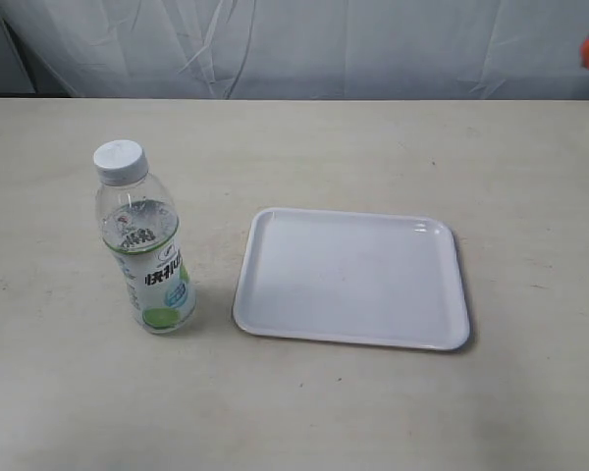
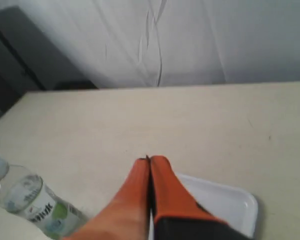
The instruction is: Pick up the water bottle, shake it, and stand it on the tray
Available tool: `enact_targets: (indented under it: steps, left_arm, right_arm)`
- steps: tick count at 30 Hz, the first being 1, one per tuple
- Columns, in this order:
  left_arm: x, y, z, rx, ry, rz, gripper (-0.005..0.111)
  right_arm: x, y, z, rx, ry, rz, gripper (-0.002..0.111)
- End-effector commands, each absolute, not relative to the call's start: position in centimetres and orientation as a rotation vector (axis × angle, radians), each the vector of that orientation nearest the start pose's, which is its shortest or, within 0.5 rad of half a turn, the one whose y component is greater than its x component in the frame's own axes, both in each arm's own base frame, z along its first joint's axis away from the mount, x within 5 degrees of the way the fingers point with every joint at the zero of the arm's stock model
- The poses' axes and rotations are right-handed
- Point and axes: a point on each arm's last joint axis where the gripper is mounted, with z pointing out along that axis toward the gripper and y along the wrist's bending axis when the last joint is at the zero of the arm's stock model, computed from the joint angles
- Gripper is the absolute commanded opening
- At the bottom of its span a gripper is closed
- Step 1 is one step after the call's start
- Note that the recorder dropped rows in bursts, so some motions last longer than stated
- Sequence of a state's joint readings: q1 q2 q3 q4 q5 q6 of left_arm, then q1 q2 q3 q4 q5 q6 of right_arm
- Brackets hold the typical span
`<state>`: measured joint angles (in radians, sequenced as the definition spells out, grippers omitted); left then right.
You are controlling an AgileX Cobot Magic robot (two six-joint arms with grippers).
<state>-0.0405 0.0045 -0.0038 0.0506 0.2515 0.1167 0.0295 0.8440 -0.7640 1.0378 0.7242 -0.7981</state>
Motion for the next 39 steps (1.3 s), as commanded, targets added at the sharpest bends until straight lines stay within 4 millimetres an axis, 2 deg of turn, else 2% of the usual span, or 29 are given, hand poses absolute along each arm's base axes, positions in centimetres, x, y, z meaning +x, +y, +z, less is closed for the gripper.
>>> enact_targets:
  steps: [1,3,4,8,12,16,19,23,30,33,39]
  left_arm:
    - [5.5,-0.1,19.2,0.165,1.714,0.095,0.000]
    - [5.5,-0.1,19.2,0.165,1.714,0.095,0.000]
    - [5.5,-0.1,19.2,0.165,1.714,0.095,0.000]
    - [5.5,-0.1,19.2,0.165,1.714,0.095,0.000]
    - [5.5,-0.1,19.2,0.165,1.714,0.095,0.000]
    - [5.5,-0.1,19.2,0.165,1.714,0.095,0.000]
    - [5.5,-0.1,19.2,0.165,1.714,0.095,0.000]
    - [5.5,-0.1,19.2,0.165,1.714,0.095,0.000]
    - [5.5,-0.1,19.2,0.165,1.714,0.095,0.000]
    - [5.5,-0.1,19.2,0.165,1.714,0.095,0.000]
    - [5.5,-0.1,19.2,0.165,1.714,0.095,0.000]
  right_arm:
    - [20.4,7.6,33.4,-0.463,2.066,0.599,-0.001]
    - [21.9,10.3,31.4,-0.543,2.095,0.501,-0.001]
    - [22.1,11.8,30.5,-0.589,2.118,0.467,-0.001]
    - [21.0,18.5,26.3,-0.744,2.216,0.443,-0.001]
    - [18.7,22.9,25.7,-0.926,2.066,0.526,-0.001]
    - [16.6,26.0,25.7,-0.986,1.934,0.629,-0.001]
    - [15.9,27.3,24.4,-1.032,1.932,0.642,-0.001]
    - [16.4,28.3,22.9,-1.012,1.932,0.648,-0.001]
    - [16.9,29.0,19.6,-0.948,2.084,0.645,-0.001]
    - [16.9,29.1,19.1,-0.957,2.103,0.635,-0.001]
    - [16.8,29.5,19.3,-0.939,2.063,0.657,-0.001]
